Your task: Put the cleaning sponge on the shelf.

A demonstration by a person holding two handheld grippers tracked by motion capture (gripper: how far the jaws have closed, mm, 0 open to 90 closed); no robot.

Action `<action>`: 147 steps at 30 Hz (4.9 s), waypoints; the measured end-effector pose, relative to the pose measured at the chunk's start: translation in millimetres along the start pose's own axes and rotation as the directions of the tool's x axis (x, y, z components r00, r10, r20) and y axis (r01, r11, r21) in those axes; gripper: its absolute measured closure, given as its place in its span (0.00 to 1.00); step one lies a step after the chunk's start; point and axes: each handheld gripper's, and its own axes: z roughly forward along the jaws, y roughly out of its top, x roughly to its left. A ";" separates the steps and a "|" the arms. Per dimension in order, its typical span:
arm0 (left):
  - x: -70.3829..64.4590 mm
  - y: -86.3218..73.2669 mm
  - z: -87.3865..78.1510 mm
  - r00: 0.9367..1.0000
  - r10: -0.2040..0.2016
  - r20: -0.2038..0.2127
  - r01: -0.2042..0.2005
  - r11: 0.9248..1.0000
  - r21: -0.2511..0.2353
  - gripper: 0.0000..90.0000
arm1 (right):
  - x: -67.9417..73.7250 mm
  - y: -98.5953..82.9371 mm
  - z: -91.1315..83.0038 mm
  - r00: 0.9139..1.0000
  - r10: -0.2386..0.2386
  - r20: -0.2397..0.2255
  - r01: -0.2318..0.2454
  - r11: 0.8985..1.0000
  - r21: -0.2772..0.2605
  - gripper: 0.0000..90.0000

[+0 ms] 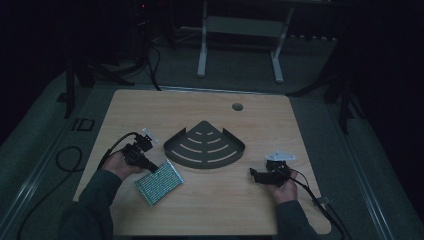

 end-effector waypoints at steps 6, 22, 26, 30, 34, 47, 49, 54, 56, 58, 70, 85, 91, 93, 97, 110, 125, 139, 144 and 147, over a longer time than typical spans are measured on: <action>-1.6 1.1 -8.4 1.000 0.013 0.002 -0.013 1.000 -0.004 1.00 | 0.0 0.0 0.0 1.000 0.000 0.000 0.000 1.000 0.000 0.18; -4.4 10.2 -26.9 0.999 0.025 -0.022 -0.025 0.999 -0.035 1.00 | 0.0 0.1 0.0 1.000 0.000 0.000 0.000 1.000 0.000 0.18; -4.5 12.9 -32.1 0.999 0.026 -0.024 -0.027 0.999 -0.044 1.00 | 0.0 0.1 0.1 1.000 0.000 0.000 0.000 1.000 -0.001 0.18; -4.1 16.1 -36.4 0.999 0.030 -0.035 -0.031 0.998 -0.050 1.00 | 0.0 0.1 0.1 1.000 0.000 0.000 0.000 1.000 0.000 0.18; -3.8 20.3 -39.6 0.999 0.026 -0.037 -0.028 0.998 -0.058 1.00 | 0.0 0.1 0.1 1.000 0.000 0.000 0.000 1.000 -0.001 0.18; -3.1 33.7 -47.7 0.997 0.035 -0.062 -0.039 0.998 -0.049 1.00 | 0.1 0.2 0.1 1.000 0.002 0.000 -0.002 1.000 0.000 0.18; -2.3 35.5 -48.8 0.998 0.032 -0.063 -0.035 0.998 -0.048 1.00 | 0.1 0.2 0.1 1.000 0.002 0.000 -0.002 1.000 0.000 0.18; 0.3 40.2 -50.8 0.997 0.034 -0.068 -0.037 0.998 -0.044 1.00 | 0.1 0.2 0.1 1.000 0.002 0.000 -0.002 1.000 0.000 0.18; 0.6 41.9 -51.3 0.997 0.033 -0.069 -0.036 0.998 -0.046 1.00 | 0.1 0.2 0.1 1.000 0.002 0.000 -0.002 1.000 0.000 0.18; 0.5 44.0 -52.2 0.997 0.032 -0.071 -0.036 0.998 -0.048 1.00 | 0.1 0.2 0.1 1.000 0.002 0.000 -0.002 1.000 0.000 0.18; -0.8 61.6 -57.8 0.995 0.045 -0.087 -0.049 0.998 -0.045 1.00 | 0.1 0.2 0.1 1.000 0.002 0.000 -0.002 1.000 0.000 0.18; 4.4 82.0 -56.6 0.993 0.038 -0.110 -0.044 0.998 -0.053 1.00 | 0.0 0.3 0.2 1.000 0.001 -0.001 -0.001 1.000 0.000 0.18; 6.5 90.6 -57.5 0.993 0.052 -0.111 -0.058 0.997 -0.059 1.00 | 0.0 0.2 0.2 1.000 0.001 -0.001 -0.001 1.000 0.000 0.18; 6.1 94.1 -58.2 0.992 0.054 -0.115 -0.061 0.996 -0.062 1.00 | 0.0 0.2 0.2 1.000 0.001 -0.001 -0.001 1.000 0.000 0.18; 5.8 99.4 -58.9 0.992 0.051 -0.112 -0.059 0.996 -0.069 1.00 | 0.0 0.2 0.2 1.000 0.001 -0.001 -0.001 1.000 0.000 0.18; 3.3 116.8 -54.0 0.991 0.085 -0.108 -0.093 0.993 -0.077 1.00 | 0.1 0.3 0.2 1.000 0.002 -0.001 -0.002 1.000 0.000 0.18; 2.5 134.6 -42.8 0.987 0.082 -0.138 -0.095 0.992 -0.089 1.00 | 0.1 0.3 0.2 1.000 0.003 -0.001 -0.003 1.000 0.000 0.18; 9.4 144.4 -36.6 0.988 0.075 -0.137 -0.089 0.991 -0.100 1.00 | -0.1 0.3 0.3 1.000 0.001 -0.002 -0.001 1.000 0.000 0.18; 10.2 146.8 -34.0 0.988 0.073 -0.134 -0.086 0.991 -0.100 1.00 | -0.2 0.4 0.3 1.000 0.001 -0.002 -0.001 1.000 0.000 0.18; 12.5 148.6 -30.4 0.986 0.079 -0.144 -0.093 0.991 -0.092 1.00 | -0.3 0.5 0.5 1.000 0.001 -0.003 -0.001 1.000 0.000 0.18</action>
